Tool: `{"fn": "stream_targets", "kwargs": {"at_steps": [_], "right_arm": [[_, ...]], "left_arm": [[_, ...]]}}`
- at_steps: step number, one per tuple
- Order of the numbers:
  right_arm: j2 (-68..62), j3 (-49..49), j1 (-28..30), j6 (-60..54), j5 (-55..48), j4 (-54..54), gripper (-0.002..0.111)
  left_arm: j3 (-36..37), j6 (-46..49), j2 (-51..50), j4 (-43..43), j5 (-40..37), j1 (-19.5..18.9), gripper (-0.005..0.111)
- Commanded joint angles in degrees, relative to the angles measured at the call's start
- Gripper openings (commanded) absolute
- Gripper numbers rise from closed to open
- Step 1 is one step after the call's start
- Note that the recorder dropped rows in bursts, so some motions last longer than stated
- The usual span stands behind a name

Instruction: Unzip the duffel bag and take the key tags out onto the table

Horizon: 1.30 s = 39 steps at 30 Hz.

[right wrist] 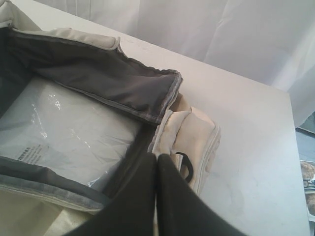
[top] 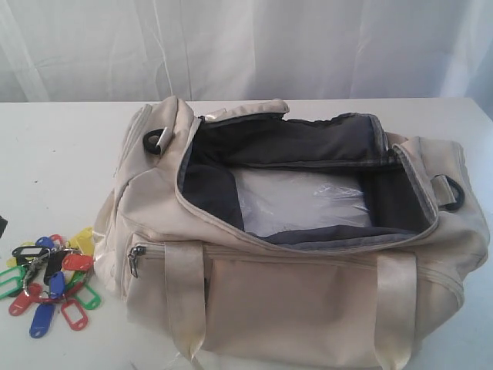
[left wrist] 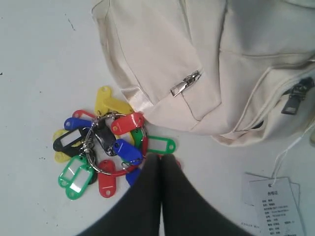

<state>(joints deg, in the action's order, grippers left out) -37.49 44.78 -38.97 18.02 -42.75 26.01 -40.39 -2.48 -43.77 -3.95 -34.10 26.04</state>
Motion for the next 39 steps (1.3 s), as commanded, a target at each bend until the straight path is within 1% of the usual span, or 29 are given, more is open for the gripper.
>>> {"fn": "stream_targets", "kwargs": {"at_steps": [1,6,7,8,9,10,12,13,14,16,18,19,20,21,23,25,27,30,35,39], "right_arm": [[0.3,-0.3,0.2,0.2,0.4,0.5,0.000],[0.3,-0.3,0.2,0.2,0.4,0.5,0.000],[0.3,-0.3,0.2,0.2,0.4,0.5,0.000],[0.3,-0.3,0.2,0.2,0.4,0.5,0.000],[0.3,-0.3,0.2,0.2,0.4,0.5,0.000],[0.3,-0.3,0.2,0.2,0.4,0.5,0.000],[0.3,-0.3,0.2,0.2,0.4,0.5,0.000],[0.3,-0.3,0.2,0.2,0.4,0.5,0.000],[0.3,-0.3,0.2,0.2,0.4,0.5,0.000],[0.3,-0.3,0.2,0.2,0.4,0.5,0.000],[0.3,-0.3,0.2,0.2,0.4,0.5,0.000],[0.3,-0.3,0.2,0.2,0.4,0.5,0.000],[0.3,-0.3,0.2,0.2,0.4,0.5,0.000],[0.5,-0.3,0.2,0.2,0.2,0.5,0.000],[0.5,-0.3,0.2,0.2,0.5,0.6,0.000],[0.6,-0.3,0.2,0.2,0.5,0.6,0.000],[0.7,-0.3,0.2,0.2,0.5,0.6,0.000],[0.7,-0.3,0.2,0.2,0.5,0.6,0.000],[0.7,-0.3,0.2,0.2,0.5,0.6,0.000],[0.7,-0.3,0.2,0.2,0.5,0.6,0.000]], "left_arm": [[0.4,-0.5,0.5,0.9,-0.5,0.4,0.000],[0.6,-0.5,2.9,0.7,-0.2,0.2,0.000],[1.7,-0.5,4.5,0.7,0.1,-0.6,0.000],[3.4,-0.5,6.2,0.7,0.5,-2.6,0.000],[5.7,-0.5,7.4,0.7,1.6,-4.5,0.000],[9.3,-0.5,9.1,0.7,4.7,-7.4,0.000],[17.1,-0.5,11.5,0.7,12.2,-12.2,0.000],[20.7,-0.5,12.1,0.7,16.5,-14.1,0.000],[25.8,-0.5,12.4,0.7,21.4,-15.4,0.000],[35.2,-0.5,12.4,0.7,28.8,-17.0,0.000],[40.4,-0.5,12.4,0.7,31.7,-17.3,0.000],[40.4,-0.2,12.4,0.5,34.9,-17.3,0.000],[40.4,-0.1,12.7,0.2,32.7,-17.3,0.000],[40.4,-0.1,13.1,0.2,33.1,-17.3,0.000],[40.4,-0.1,13.9,0.2,36.9,-17.4,0.000],[40.4,-0.1,15.6,0.2,43.1,-17.4,0.000],[40.4,-0.1,18.0,0.1,43.2,-17.4,0.000],[40.4,-0.1,22.0,0.1,43.4,-18.4,0.000],[40.4,-0.1,30.0,0.1,43.4,-22.3,0.000],[40.4,-0.1,34.9,0.1,43.4,-24.5,0.000]]}}
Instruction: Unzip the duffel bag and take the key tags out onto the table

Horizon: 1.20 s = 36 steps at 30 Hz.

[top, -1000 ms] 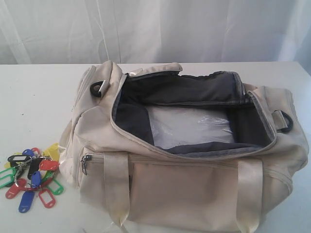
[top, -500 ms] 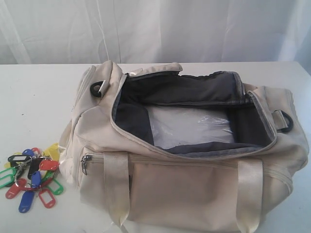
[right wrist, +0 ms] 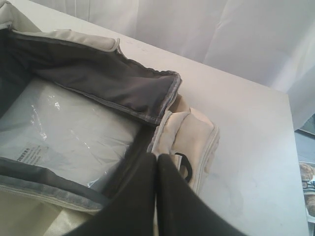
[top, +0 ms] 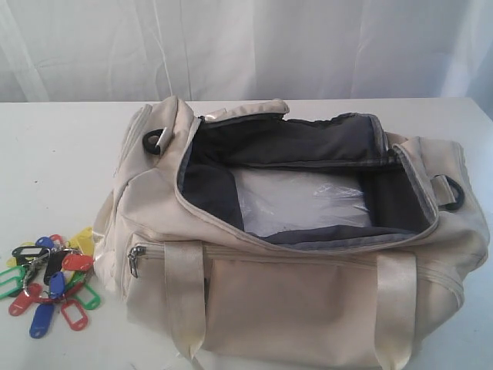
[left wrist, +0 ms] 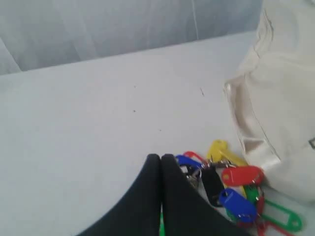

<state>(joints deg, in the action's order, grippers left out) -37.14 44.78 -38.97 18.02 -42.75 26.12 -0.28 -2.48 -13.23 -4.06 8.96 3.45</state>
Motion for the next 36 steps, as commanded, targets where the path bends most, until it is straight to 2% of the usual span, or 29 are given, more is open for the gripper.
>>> {"fn": "stream_targets", "kwargs": {"at_steps": [1,8,25,27,30,36], "right_arm": [[0.4,-0.3,0.2,0.2,0.5,0.5,0.000],[0.4,-0.3,0.2,0.2,0.5,0.5,0.000],[0.4,-0.3,0.2,0.2,0.5,0.5,0.000],[0.4,-0.3,0.2,0.2,0.5,0.5,0.000],[0.4,-0.3,0.2,0.2,0.5,0.5,0.000],[0.4,-0.3,0.2,0.2,0.5,0.5,0.000]], "left_arm": [[0.3,-0.1,5.4,0.2,0.3,-2.2,0.000],[0.3,-0.1,13.2,0.2,0.3,-2.3,0.000],[0.3,-0.2,13.2,0.2,-0.6,-2.3,0.000],[0.3,-0.2,13.2,0.6,-5.7,-2.3,0.000],[0.3,-0.2,13.2,7.5,-22.6,-2.3,0.000],[0.3,-0.2,13.2,9.1,-20.6,-2.3,0.000]]}}
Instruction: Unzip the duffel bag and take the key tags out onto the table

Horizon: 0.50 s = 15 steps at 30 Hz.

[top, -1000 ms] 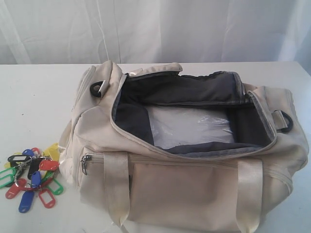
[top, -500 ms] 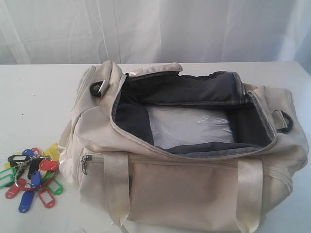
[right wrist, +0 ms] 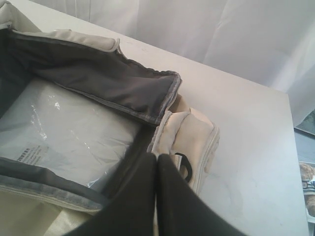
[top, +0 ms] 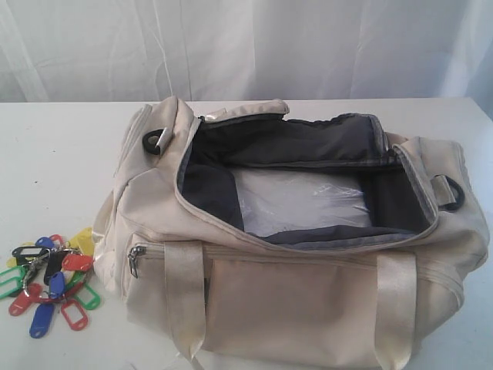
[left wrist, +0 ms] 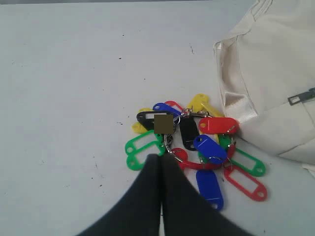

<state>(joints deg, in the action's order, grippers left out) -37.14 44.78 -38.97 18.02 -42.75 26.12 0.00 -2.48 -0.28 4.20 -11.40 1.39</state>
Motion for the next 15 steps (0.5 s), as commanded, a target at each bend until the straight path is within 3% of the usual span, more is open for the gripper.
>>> {"fn": "stream_targets", "kwargs": {"at_steps": [1,3,15], "right_arm": [[0.4,-0.3,0.2,0.2,0.5,0.5,0.000],[0.4,-0.3,0.2,0.2,0.5,0.5,0.000],[0.4,-0.3,0.2,0.2,0.5,0.5,0.000]], "left_arm": [[0.0,-0.2,0.3,0.3,-0.3,-0.3,0.000],[0.0,-0.2,0.3,-5.1,-0.6,-0.3,0.000],[0.0,-0.2,0.3,-5.1,-0.2,-0.3,0.000]]}}
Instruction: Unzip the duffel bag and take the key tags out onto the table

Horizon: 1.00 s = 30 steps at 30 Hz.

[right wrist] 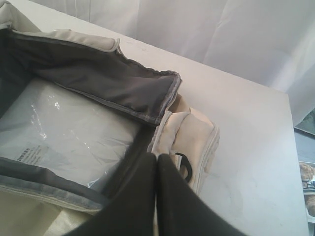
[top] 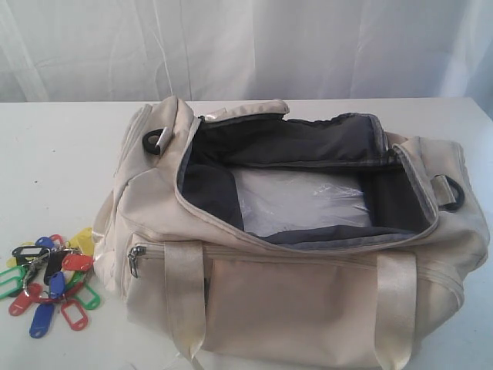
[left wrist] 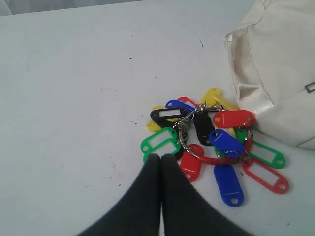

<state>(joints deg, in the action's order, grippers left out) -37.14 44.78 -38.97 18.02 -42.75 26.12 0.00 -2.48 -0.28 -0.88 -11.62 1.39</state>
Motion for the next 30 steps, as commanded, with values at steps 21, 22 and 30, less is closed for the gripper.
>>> {"fn": "stream_targets", "kwargs": {"at_steps": [21,22,30], "right_arm": [[21.3,-12.7,14.9,0.2,11.6,0.5,0.000],[23.3,-14.9,16.8,0.2,11.6,0.5,0.000],[34.4,-29.2,25.1,0.6,12.4,0.5,0.000]], "left_arm": [[0.0,-0.2,0.3,0.0,0.0,-0.3,0.000],[0.0,-0.2,0.3,0.0,0.0,-0.3,0.000],[0.0,-0.2,0.3,0.0,0.0,-0.3,0.000]]}}
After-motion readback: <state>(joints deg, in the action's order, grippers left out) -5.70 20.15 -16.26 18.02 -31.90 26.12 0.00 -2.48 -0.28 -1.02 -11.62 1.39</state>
